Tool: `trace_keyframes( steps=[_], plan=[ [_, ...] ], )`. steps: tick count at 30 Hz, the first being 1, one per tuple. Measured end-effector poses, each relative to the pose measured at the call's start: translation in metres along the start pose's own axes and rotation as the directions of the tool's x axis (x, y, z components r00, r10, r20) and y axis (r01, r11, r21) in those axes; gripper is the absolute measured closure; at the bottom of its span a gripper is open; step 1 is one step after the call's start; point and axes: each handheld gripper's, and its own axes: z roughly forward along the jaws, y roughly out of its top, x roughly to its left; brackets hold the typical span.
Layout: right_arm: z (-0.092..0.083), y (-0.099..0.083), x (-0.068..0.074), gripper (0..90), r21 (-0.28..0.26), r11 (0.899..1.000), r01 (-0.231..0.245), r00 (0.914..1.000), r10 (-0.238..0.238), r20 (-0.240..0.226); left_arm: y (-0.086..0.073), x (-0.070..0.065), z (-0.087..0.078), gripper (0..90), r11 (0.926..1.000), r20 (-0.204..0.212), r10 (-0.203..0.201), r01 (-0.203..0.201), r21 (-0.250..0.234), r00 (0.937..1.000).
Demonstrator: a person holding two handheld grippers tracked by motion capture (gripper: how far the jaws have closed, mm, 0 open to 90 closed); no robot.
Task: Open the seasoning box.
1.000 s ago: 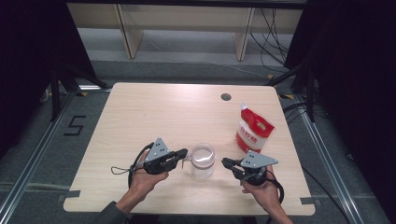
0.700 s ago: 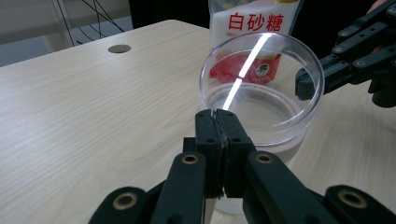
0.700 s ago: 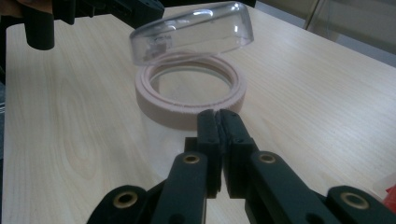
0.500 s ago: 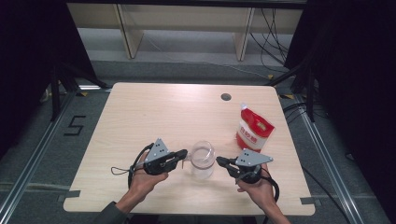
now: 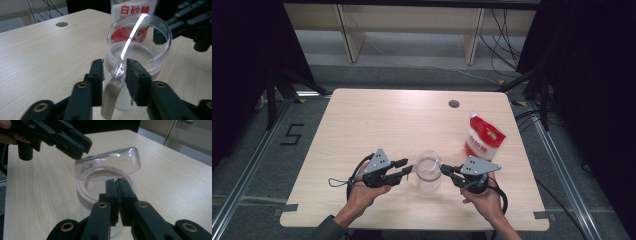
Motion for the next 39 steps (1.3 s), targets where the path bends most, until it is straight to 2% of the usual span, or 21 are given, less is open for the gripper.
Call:
trace_keyframes(
  steps=[2, 3, 4, 5, 6, 8, 9, 12, 14, 17, 18, 19, 21, 23, 24, 25, 26, 28, 35, 38, 39],
  plan=[
    [0.000, 0.000, 0.001, 87.7, -0.004, 1.000, -0.018, 0.9998, 0.018, 0.008, -0.002, 0.000, -0.002, 57.8, 0.9998, 0.002, 0.007, -0.007, 0.021, 1.0000],
    [0.000, 0.003, -0.001, 87.7, 0.001, 1.000, 0.012, 0.9999, -0.012, -0.006, -0.005, -0.001, -0.002, 49.8, 0.9991, 0.003, -0.004, 0.004, 0.043, 1.0000],
    [0.000, 0.003, -0.001, 87.7, 0.001, 1.000, 0.012, 0.9999, -0.012, -0.006, -0.005, -0.001, -0.002, 46.1, 0.9991, 0.003, -0.004, 0.004, 0.043, 1.0000],
    [-0.001, 0.005, 0.002, 87.6, -0.001, 1.000, -0.003, 1.0000, 0.003, -0.005, -0.009, -0.002, -0.004, 41.9, 0.9974, -0.013, -0.001, 0.002, 0.073, 0.9999],
    [-0.001, 0.005, 0.002, 87.6, -0.001, 1.000, -0.003, 1.0000, 0.003, -0.005, -0.009, -0.002, -0.004, 38.2, 0.9974, -0.013, -0.001, 0.002, 0.073, 0.9999],
    [0.000, 0.008, 0.003, 87.2, -0.014, 1.000, 0.004, 0.9999, -0.004, -0.014, -0.016, -0.002, -0.006, 32.6, 0.9944, -0.042, -0.015, 0.019, 0.103, 0.9990],
    [0.001, 0.008, 0.005, 87.2, -0.022, 1.000, -0.005, 1.0000, 0.005, 0.008, -0.016, -0.002, -0.006, 32.2, 0.9944, -0.042, -0.015, 0.019, 0.103, 0.9990],
    [0.001, 0.010, 0.006, 87.2, -0.023, 1.000, -0.003, 1.0000, 0.003, 0.005, -0.024, 0.002, -0.009, 29.2, 0.9925, -0.046, -0.006, 0.012, 0.122, 0.9989],
    [0.004, 0.013, 0.007, 86.9, -0.030, 0.999, 0.011, 0.9999, -0.011, 0.006, -0.031, 0.002, -0.014, 26.4, 0.9884, -0.067, -0.031, 0.041, 0.147, 0.9972],
    [0.004, 0.015, 0.008, 86.9, -0.021, 1.000, 0.009, 0.9999, -0.009, 0.005, -0.035, 0.001, -0.017, 26.0, 0.9878, -0.072, -0.025, 0.036, 0.152, 0.9971],
    [0.006, 0.018, 0.010, 86.9, -0.029, 0.999, 0.033, 0.9994, -0.034, -0.002, -0.037, 0.002, -0.020, 25.3, 0.9862, -0.070, -0.009, 0.020, 0.164, 0.9975],
    [0.006, 0.020, 0.011, 86.8, -0.032, 0.999, 0.039, 0.9993, -0.039, 0.000, -0.039, 0.002, -0.021, 25.0, 0.9866, -0.078, -0.025, 0.037, 0.159, 0.9967],
    [0.006, 0.021, 0.013, 86.8, -0.023, 0.999, 0.029, 0.9996, -0.029, -0.003, -0.040, 0.002, -0.023, 23.6, 0.9858, -0.080, -0.029, 0.041, 0.162, 0.9964],
    [0.009, 0.026, 0.015, 86.8, -0.043, 0.997, 0.066, 0.9978, -0.066, 0.011, -0.043, 0.004, -0.026, 22.3, 0.9855, -0.087, -0.036, 0.050, 0.162, 0.9955],
    [0.009, 0.026, 0.015, 86.8, -0.043, 0.997, 0.066, 0.9978, -0.066, 0.011, -0.045, 0.005, -0.027, 22.3, 0.9859, -0.092, -0.041, 0.055, 0.158, 0.9949],
    [0.010, 0.027, 0.015, 86.7, -0.038, 0.998, 0.055, 0.9985, -0.055, -0.003, -0.046, 0.005, -0.030, 21.7, 0.9845, -0.094, -0.063, 0.078, 0.158, 0.9935],
    [0.011, 0.030, 0.017, 86.7, -0.039, 0.997, 0.067, 0.9978, -0.067, -0.004, -0.047, 0.005, -0.033, 21.1, 0.9844, -0.106, -0.069, 0.085, 0.154, 0.9920],
    [0.012, 0.031, 0.018, 86.7, -0.035, 0.997, 0.068, 0.9976, -0.068, -0.008, -0.048, 0.006, -0.035, 19.8, 0.9856, -0.111, -0.058, 0.074, 0.152, 0.9922],
    [0.020, 0.035, 0.024, 86.2, -0.043, 0.995, 0.084, 0.9962, -0.085, -0.018, -0.053, 0.005, -0.037, 17.9, 0.9857, -0.128, -0.073, 0.091, 0.141, 0.9890],
    [0.024, 0.038, 0.027, 86.1, -0.041, 0.995, 0.086, 0.9955, -0.088, -0.036, -0.057, 0.007, -0.035, 17.9, 0.9828, -0.135, -0.070, 0.091, 0.160, 0.9884],
    [0.025, 0.039, 0.029, 86.0, -0.050, 0.995, 0.086, 0.9958, -0.088, -0.028, -0.058, 0.009, -0.035, 17.9, 0.9824, -0.139, -0.058, 0.081, 0.168, 0.9886]
  ],
)
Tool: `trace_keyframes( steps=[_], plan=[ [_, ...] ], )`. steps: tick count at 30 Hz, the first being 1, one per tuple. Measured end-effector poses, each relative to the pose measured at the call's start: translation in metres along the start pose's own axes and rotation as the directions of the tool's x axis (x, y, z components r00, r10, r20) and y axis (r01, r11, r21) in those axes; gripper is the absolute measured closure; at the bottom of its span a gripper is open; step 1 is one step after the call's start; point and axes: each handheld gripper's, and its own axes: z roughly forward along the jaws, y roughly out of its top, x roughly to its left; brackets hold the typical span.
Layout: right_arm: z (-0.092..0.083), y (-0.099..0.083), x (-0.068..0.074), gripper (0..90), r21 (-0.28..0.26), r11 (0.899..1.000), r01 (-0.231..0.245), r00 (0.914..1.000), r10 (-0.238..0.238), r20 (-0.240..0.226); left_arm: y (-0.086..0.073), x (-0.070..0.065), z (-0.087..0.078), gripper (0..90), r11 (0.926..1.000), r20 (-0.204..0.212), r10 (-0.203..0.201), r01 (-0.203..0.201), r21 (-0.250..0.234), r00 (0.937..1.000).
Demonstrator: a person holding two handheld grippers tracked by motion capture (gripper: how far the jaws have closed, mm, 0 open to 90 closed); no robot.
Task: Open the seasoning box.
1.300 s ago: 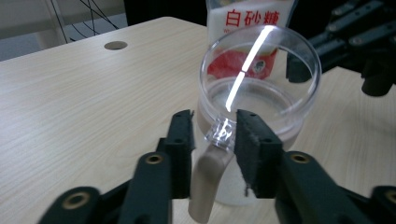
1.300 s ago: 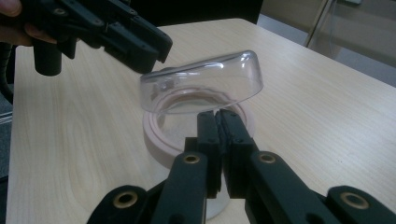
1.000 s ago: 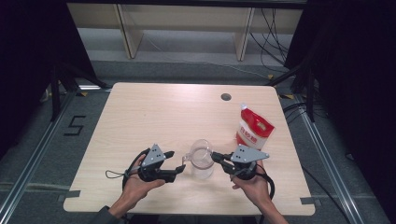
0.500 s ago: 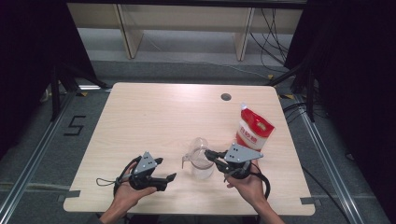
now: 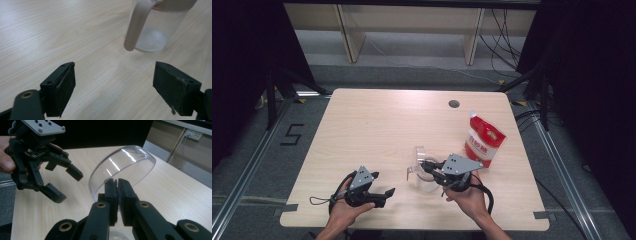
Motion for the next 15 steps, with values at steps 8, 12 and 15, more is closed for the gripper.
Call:
trace_keyframes(
  steps=[8, 12, 15],
  plan=[
    [0.0051, 0.0010, 0.0026, 85.7, 0.001, 1.000, 0.003, 0.9999, -0.003, -0.010, -0.0009, -0.0003, 0.0009, 18.0, 0.9998, 0.003, -0.017, 0.017, -0.012, 0.9998],
    [0.0075, 0.0015, 0.0052, 85.4, 0.009, 1.000, 0.009, 0.9996, -0.009, -0.028, -0.0011, -0.0004, 0.0007, 18.3, 1.0000, 0.008, -0.004, 0.004, -0.003, 1.0000],
    [0.0086, 0.0017, 0.0068, 84.8, 0.005, 1.000, 0.004, 0.9997, -0.004, -0.025, -0.0010, 0.0006, 0.0003, 18.3, 0.9999, 0.013, -0.007, 0.007, -0.013, 0.9999]
  ],
)
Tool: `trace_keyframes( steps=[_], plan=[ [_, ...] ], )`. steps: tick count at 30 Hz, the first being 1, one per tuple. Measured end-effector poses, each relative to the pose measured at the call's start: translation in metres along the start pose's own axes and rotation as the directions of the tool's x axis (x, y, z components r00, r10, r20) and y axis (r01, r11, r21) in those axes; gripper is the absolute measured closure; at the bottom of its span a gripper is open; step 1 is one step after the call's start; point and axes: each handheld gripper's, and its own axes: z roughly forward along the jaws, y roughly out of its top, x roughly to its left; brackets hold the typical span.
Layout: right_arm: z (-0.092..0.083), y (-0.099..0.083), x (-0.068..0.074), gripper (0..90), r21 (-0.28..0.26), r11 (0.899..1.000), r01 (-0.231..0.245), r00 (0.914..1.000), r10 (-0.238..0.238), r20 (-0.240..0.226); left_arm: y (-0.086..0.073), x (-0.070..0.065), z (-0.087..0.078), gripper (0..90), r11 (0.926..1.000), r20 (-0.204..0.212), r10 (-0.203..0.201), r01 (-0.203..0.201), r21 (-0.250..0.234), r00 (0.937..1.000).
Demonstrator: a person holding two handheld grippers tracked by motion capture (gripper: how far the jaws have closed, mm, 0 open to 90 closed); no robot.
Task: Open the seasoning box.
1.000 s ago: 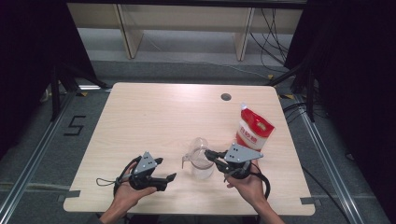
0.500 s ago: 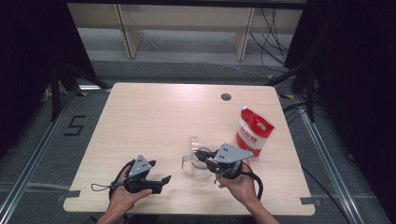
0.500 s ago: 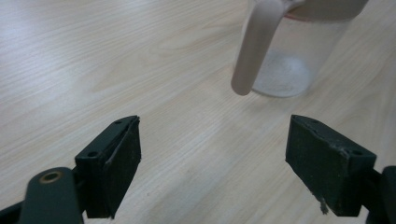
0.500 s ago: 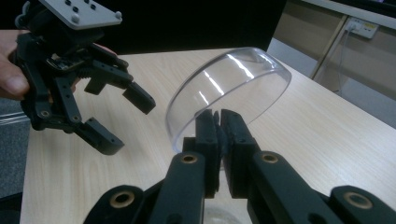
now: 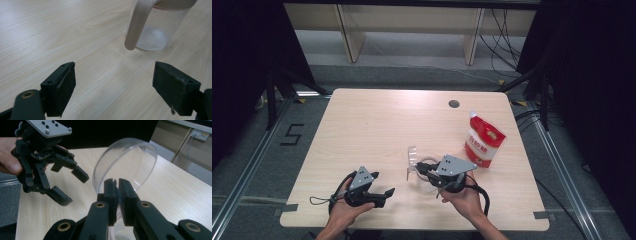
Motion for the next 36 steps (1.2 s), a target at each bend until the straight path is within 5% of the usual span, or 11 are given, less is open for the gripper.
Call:
trace_keyframes(
  steps=[7, 21, 29, 30, 36],
  plan=[
    [-0.007, -0.002, -0.005, 81.5, 0.001, 1.000, -0.013, 0.9996, 0.013, 0.024, 0.000, 0.000, -0.001, 18.3, 0.9999, -0.009, -0.013, 0.013, -0.006, 0.9999],
    [-0.037, -0.020, -0.023, 52.9, -0.018, 0.998, -0.064, 0.9970, 0.064, 0.043, -0.001, 0.000, 0.001, 18.3, 1.0000, 0.003, -0.003, 0.003, -0.006, 1.0000],
    [-0.050, -0.034, -0.028, 42.4, -0.025, 0.993, -0.118, 0.9893, 0.120, 0.084, -0.001, 0.000, 0.001, 18.3, 1.0000, 0.002, -0.004, 0.004, -0.003, 1.0000],
    [-0.055, -0.037, -0.028, 39.1, -0.015, 0.988, -0.156, 0.9812, 0.157, 0.113, -0.001, 0.000, 0.001, 18.3, 1.0000, 0.002, -0.003, 0.003, -0.002, 1.0000],
    [-0.066, -0.046, -0.033, 35.3, -0.024, 0.983, -0.183, 0.9740, 0.185, 0.131, -0.001, 0.000, 0.001, 16.8, 1.0000, 0.007, -0.005, 0.005, -0.007, 1.0000]
  ],
)
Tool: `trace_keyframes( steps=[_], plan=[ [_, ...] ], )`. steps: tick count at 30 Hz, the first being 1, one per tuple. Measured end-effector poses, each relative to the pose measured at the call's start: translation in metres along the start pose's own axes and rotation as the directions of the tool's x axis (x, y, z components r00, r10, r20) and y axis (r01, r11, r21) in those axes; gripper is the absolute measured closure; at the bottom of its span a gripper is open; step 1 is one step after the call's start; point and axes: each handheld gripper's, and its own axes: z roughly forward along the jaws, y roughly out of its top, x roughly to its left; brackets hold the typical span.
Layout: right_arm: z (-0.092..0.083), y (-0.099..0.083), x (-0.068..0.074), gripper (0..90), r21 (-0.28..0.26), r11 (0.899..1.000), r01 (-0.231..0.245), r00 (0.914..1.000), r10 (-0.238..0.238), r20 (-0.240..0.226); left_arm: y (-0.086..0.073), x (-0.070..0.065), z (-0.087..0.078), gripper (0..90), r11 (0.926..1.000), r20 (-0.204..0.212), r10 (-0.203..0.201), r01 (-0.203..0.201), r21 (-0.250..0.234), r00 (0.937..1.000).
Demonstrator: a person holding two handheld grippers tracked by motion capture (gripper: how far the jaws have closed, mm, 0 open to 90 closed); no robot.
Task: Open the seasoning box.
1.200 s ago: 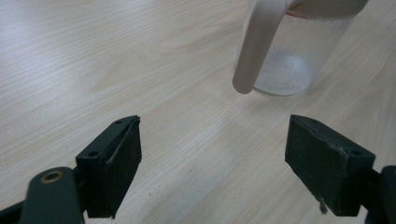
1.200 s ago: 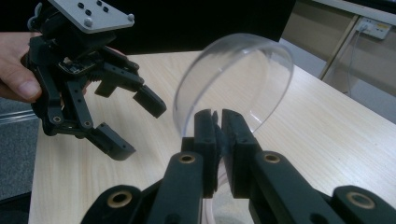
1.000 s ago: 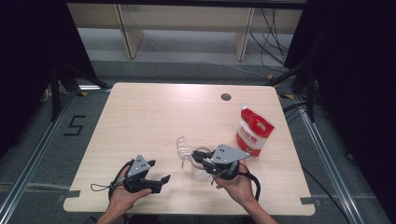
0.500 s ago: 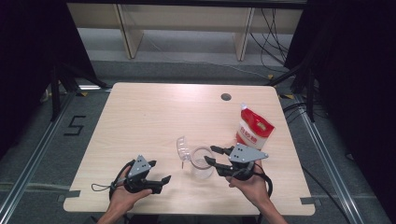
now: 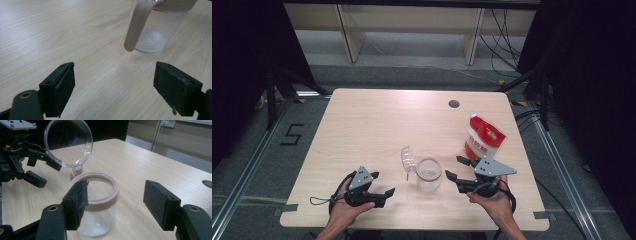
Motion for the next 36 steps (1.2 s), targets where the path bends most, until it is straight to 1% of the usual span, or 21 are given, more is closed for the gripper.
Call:
trace_keyframes(
  steps=[1, 3, 6, 7, 9, 11, 12, 13, 15, 16, 19, 20, 21, 23, 25, 27, 28, 29, 32, 35, 36],
  plan=[
    [-0.002, -0.001, -0.002, 34.5, -0.007, 1.000, 0.020, 0.9998, -0.019, 0.007, 0.000, 0.000, 0.000, 16.7, 1.0000, 0.001, 0.000, 0.000, -0.001, 1.0000],
    [-0.003, -0.002, -0.003, 33.8, -0.011, 1.000, 0.016, 0.9998, -0.016, 0.010, 0.000, 0.000, 0.000, 16.7, 1.0000, 0.000, -0.001, 0.001, -0.002, 1.0000],
    [-0.008, -0.007, -0.005, 31.0, -0.015, 1.000, -0.014, 0.9996, 0.014, 0.024, 0.000, 0.000, 0.000, 16.7, 0.9999, -0.001, -0.009, 0.009, -0.007, 1.0000],
    [-0.010, -0.009, -0.006, 29.8, -0.010, 0.999, -0.040, 0.9991, 0.040, 0.013, 0.000, 0.000, 0.000, 16.7, 0.9999, -0.001, -0.009, 0.009, -0.007, 1.0000],
    [-0.014, -0.011, -0.008, 29.4, 0.002, 0.999, -0.043, 0.9986, 0.043, 0.032, 0.000, 0.000, 0.001, 16.7, 0.9999, 0.000, -0.010, 0.010, -0.008, 1.0000],
    [-0.014, -0.012, -0.010, 29.3, -0.009, 0.999, -0.042, 0.9988, 0.042, 0.024, 0.001, 0.000, 0.001, 16.7, 1.0000, -0.002, -0.006, 0.006, -0.006, 1.0000],
    [-0.017, -0.014, -0.009, 29.0, 0.001, 0.998, -0.056, 0.9975, 0.056, 0.043, 0.001, 0.000, 0.001, 16.7, 0.9999, 0.001, -0.011, 0.011, -0.009, 0.9999],
    [-0.017, -0.015, -0.011, 28.8, -0.011, 0.999, -0.048, 0.9982, 0.048, 0.035, 0.001, 0.000, 0.001, 16.7, 0.9999, -0.001, -0.011, 0.011, -0.005, 0.9999],
    [-0.020, -0.018, -0.011, 28.7, -0.008, 0.998, -0.055, 0.9970, 0.055, 0.054, 0.002, 0.000, 0.001, 16.7, 0.9999, 0.000, -0.011, 0.011, -0.007, 0.9999],
    [-0.022, -0.020, -0.012, 28.7, -0.012, 0.998, -0.062, 0.9971, 0.062, 0.044, 0.002, 0.000, 0.001, 16.7, 0.9999, 0.000, -0.011, 0.011, -0.007, 0.9999],
    [-0.026, -0.023, -0.013, 28.8, -0.006, 0.998, -0.060, 0.9961, 0.061, 0.064, 0.001, -0.001, 0.001, 16.7, 0.9999, -0.001, -0.014, 0.014, -0.005, 0.9999],
    [-0.026, -0.024, -0.012, 28.8, -0.018, 0.997, -0.078, 0.9948, 0.079, 0.064, 0.002, 0.000, 0.001, 16.7, 0.9999, -0.001, -0.011, 0.011, -0.006, 0.9999],
    [-0.028, -0.024, -0.013, 28.8, -0.007, 0.998, -0.062, 0.9951, 0.063, 0.076, 0.002, -0.001, 0.001, 16.7, 0.9999, -0.001, -0.013, 0.013, -0.007, 0.9999],
    [-0.031, -0.025, -0.013, 28.8, -0.003, 0.997, -0.077, 0.9930, 0.077, 0.090, 0.002, -0.001, 0.001, 16.7, 0.9999, -0.002, -0.013, 0.013, -0.008, 0.9999],
    [-0.035, -0.027, -0.014, 29.0, -0.002, 0.998, -0.062, 0.9926, 0.062, 0.105, 0.002, -0.001, 0.001, 16.7, 0.9999, 0.001, -0.006, 0.006, -0.009, 1.0000],
    [-0.038, -0.029, -0.016, 29.1, 0.000, 0.997, -0.073, 0.9926, 0.072, 0.097, 0.002, -0.001, 0.002, 16.7, 0.9997, 0.003, -0.022, 0.022, -0.013, 0.9998],
    [-0.042, -0.032, -0.017, 29.2, -0.005, 0.996, -0.093, 0.9876, 0.092, 0.127, 0.002, -0.001, 0.001, 16.7, 0.9999, -0.003, -0.012, 0.012, -0.006, 0.9999],
    [-0.042, -0.032, -0.017, 29.2, -0.005, 0.996, -0.093, 0.9876, 0.092, 0.127, 0.002, -0.001, 0.001, 16.7, 0.9999, -0.003, -0.012, 0.012, -0.006, 0.9999],
    [-0.048, -0.038, -0.016, 28.7, -0.010, 0.991, -0.136, 0.9812, 0.136, 0.137, 0.002, -0.002, 0.001, 16.7, 0.9997, 0.000, -0.021, 0.021, -0.009, 0.9998],
    [-0.049, -0.040, -0.018, 28.7, -0.015, 0.991, -0.134, 0.9807, 0.135, 0.141, 0.002, -0.002, 0.002, 16.7, 0.9995, 0.000, -0.025, 0.025, -0.017, 0.9997],
    [-0.051, -0.041, -0.020, 28.6, -0.015, 0.993, -0.115, 0.9811, 0.116, 0.155, 0.002, -0.002, 0.002, 16.7, 0.9995, 0.000, -0.025, 0.025, -0.017, 0.9997]
  ],
)
